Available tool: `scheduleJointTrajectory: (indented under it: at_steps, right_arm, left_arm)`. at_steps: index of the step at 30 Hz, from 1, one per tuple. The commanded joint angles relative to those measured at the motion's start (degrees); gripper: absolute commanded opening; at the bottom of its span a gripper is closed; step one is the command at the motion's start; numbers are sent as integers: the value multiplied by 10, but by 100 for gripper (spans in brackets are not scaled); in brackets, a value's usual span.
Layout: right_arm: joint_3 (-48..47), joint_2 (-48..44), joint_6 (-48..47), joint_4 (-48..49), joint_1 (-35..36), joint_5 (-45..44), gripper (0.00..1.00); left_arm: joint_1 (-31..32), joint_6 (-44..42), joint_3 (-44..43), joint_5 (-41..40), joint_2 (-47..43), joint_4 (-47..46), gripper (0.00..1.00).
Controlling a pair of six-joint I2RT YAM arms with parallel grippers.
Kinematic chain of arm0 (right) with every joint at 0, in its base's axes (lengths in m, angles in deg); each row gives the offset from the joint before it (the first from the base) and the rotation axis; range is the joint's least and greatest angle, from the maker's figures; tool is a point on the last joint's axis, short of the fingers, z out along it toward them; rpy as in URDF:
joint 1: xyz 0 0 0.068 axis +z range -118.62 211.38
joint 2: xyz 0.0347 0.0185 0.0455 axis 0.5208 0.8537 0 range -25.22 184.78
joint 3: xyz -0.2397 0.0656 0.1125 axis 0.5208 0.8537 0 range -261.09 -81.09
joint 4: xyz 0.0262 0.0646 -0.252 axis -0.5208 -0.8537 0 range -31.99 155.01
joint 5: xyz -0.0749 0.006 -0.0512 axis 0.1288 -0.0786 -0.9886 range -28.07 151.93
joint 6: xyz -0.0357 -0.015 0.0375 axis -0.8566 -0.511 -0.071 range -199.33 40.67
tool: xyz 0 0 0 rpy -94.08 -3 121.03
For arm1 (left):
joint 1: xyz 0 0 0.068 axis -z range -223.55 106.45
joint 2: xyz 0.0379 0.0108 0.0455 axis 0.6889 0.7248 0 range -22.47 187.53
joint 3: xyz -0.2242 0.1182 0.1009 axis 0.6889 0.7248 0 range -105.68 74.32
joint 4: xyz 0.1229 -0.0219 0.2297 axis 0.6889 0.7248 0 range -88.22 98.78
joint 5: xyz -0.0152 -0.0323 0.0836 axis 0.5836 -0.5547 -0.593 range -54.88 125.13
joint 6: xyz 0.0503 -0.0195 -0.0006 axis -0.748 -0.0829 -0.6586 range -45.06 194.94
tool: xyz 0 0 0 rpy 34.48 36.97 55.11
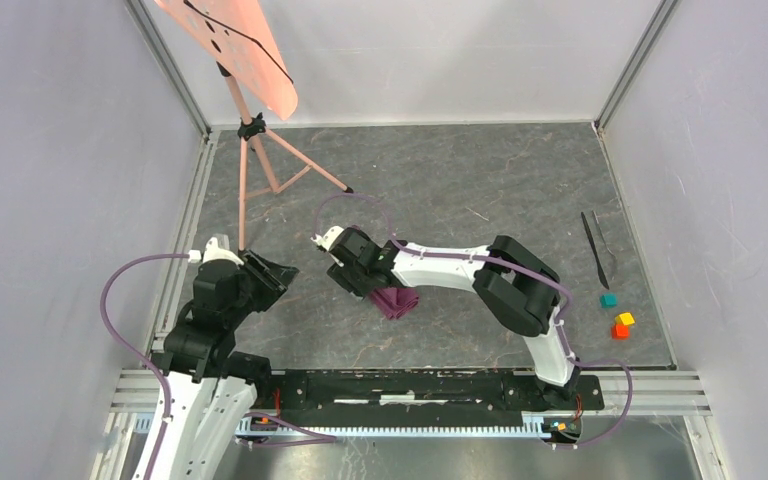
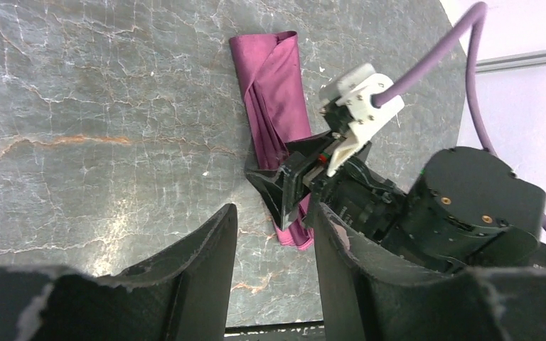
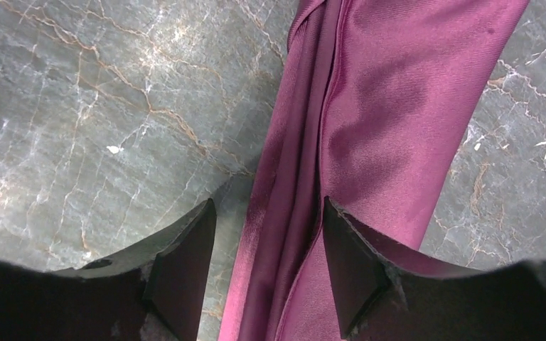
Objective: Fold the napkin into a case and place the utensils inside
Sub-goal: Pick up the smaller rectangle-folded napkin from the center of the board, then turn over the smaller rectangle-folded napkin at the center of the board.
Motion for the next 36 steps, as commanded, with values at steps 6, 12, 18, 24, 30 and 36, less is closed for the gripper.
scheduleJointTrajectory:
  at_steps: [6, 12, 18, 24, 30, 36]
  right_arm:
    - [-30, 30, 39, -24, 22, -116, 46]
    - [-9, 18, 22, 8, 24, -150, 11]
    - [-16, -29, 5, 16, 24, -42, 0]
    - [21, -101, 92, 59, 22, 193, 0]
    - [161, -130, 284, 291, -11, 407, 0]
    - [279, -87, 439, 557, -56, 527, 0]
  left_arm:
    - [-2, -49, -48, -13, -12, 16, 51]
    - [-2, -59, -60, -29, -11, 25, 51]
    - [-2, -64, -73, -37, -16, 32, 52]
    - [-2, -67, -87, -40, -11, 35, 52]
    - [-2, -67, -102, -41, -2, 35, 52]
    - [-2, -75, -114, -43, 16, 34, 52]
